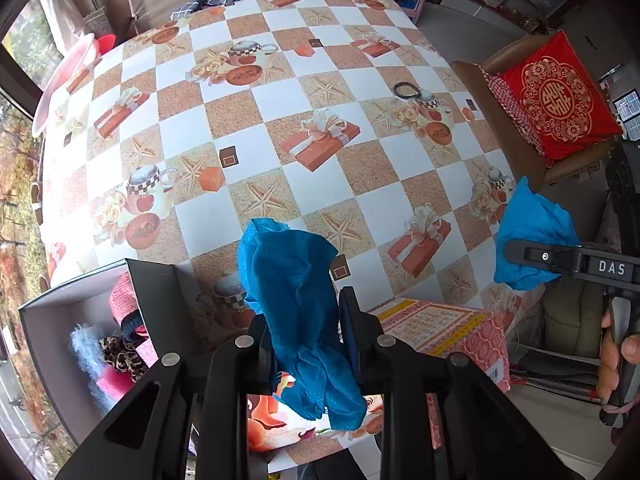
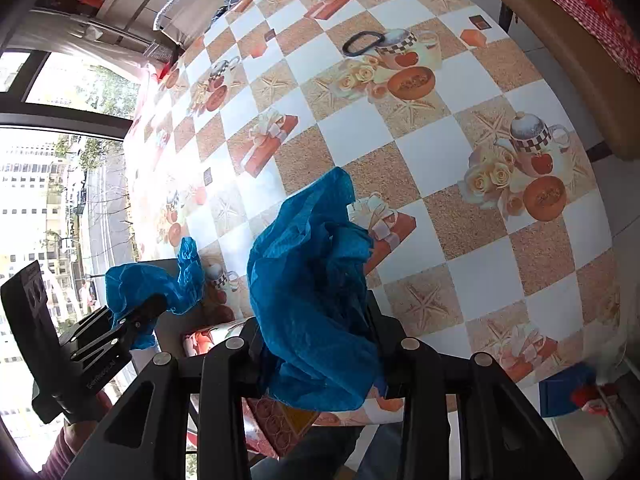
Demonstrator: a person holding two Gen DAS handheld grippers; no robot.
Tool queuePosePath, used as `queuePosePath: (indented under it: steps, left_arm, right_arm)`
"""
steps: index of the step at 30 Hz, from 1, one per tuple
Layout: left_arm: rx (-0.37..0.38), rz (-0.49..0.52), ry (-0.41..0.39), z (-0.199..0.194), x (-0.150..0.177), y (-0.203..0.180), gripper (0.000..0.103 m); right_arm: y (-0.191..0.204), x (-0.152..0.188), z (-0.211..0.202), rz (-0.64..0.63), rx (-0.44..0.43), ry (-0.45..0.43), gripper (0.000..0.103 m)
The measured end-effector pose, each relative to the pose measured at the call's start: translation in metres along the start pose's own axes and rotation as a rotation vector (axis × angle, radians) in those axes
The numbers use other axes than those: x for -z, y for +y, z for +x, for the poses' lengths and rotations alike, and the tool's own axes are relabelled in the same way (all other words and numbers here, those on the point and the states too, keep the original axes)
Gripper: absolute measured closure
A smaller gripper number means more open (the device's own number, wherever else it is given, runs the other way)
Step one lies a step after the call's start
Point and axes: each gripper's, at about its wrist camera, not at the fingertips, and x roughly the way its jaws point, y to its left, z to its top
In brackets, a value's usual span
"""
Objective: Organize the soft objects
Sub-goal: 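Lift both blue cloths and carry them over the white box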
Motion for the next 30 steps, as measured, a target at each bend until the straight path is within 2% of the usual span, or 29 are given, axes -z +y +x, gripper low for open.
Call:
queuePosePath:
  steps: [12, 20, 30]
  left_arm:
    - [0.035, 0.053, -0.072, -0.050, 0.037, -0.006, 0.076]
    - [0.054, 0.021, -0.089, -0.067, 0.065, 0.002, 0.076]
    - [0.064, -0.036, -0.120, -0.083, 0.094, 0.028, 0.076]
  right_arm:
    - [0.045, 0.033, -0.031, -0.112, 0.002, -0.026, 0.065]
    - [0.083, 0.065, -0.031, -0.211, 0.016, 0.012, 0.065]
    - [0.132, 0.088, -0.014, -0.316, 0.023, 0.058, 0.065]
